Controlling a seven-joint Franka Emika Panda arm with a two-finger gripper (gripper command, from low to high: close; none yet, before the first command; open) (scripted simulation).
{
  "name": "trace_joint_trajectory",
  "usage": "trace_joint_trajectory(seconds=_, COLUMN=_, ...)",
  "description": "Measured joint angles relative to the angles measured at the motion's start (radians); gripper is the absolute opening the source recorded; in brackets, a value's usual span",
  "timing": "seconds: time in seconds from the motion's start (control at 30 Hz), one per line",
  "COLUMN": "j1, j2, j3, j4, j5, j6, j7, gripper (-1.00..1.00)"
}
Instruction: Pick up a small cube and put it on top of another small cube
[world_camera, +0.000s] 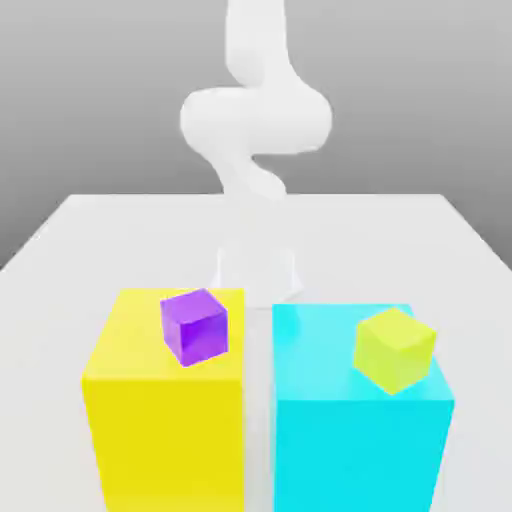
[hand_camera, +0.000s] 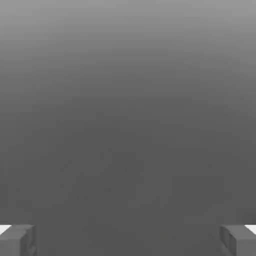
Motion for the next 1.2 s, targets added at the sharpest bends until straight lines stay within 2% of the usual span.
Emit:
trace_joint_trajectory(seconds=0.27, j1=0.038, j2=0.177, j3=0.221, j4=-0.252, j5=-0.049, j6=0.068, j7=0.135, gripper=0.00)
trace_joint_trajectory(seconds=0.43, j1=0.068, j2=0.314, j3=0.309, j4=-0.419, j5=-0.054, j6=0.147, j7=0.203, gripper=0.00)
trace_joint_trajectory(seconds=0.5, j1=0.084, j2=0.395, j3=0.317, j4=-0.490, j5=-0.035, j6=0.220, j7=0.198, gripper=0.00)
trace_joint_trajectory(seconds=0.6, j1=0.108, j2=0.522, j3=0.297, j4=-0.577, j5=0.016, j6=0.363, j7=0.135, gripper=0.00)
trace_joint_trajectory(seconds=0.87, j1=0.158, j2=0.665, j3=0.227, j4=-0.672, j5=0.130, j6=0.608, j7=-0.088, gripper=0.00)
trace_joint_trajectory(seconds=0.97, j1=0.152, j2=0.758, j3=0.212, j4=-0.664, j5=0.063, j6=0.692, j7=-0.061, gripper=0.00)
trace_joint_trajectory(seconds=1.07, j1=0.256, j2=0.865, j3=0.073, j4=-0.646, j5=-0.048, j6=0.781, j7=0.013, gripper=0.00)
trace_joint_trajectory(seconds=1.17, j1=0.375, j2=0.973, j3=-0.043, j4=-0.628, j5=-0.052, j6=0.870, j7=0.019, gripper=0.00)
trace_joint_trajectory(seconds=1.2, j1=0.392, j2=0.992, j3=-0.059, j4=-0.625, j5=-0.049, j6=0.886, j7=0.018, gripper=-1.00)
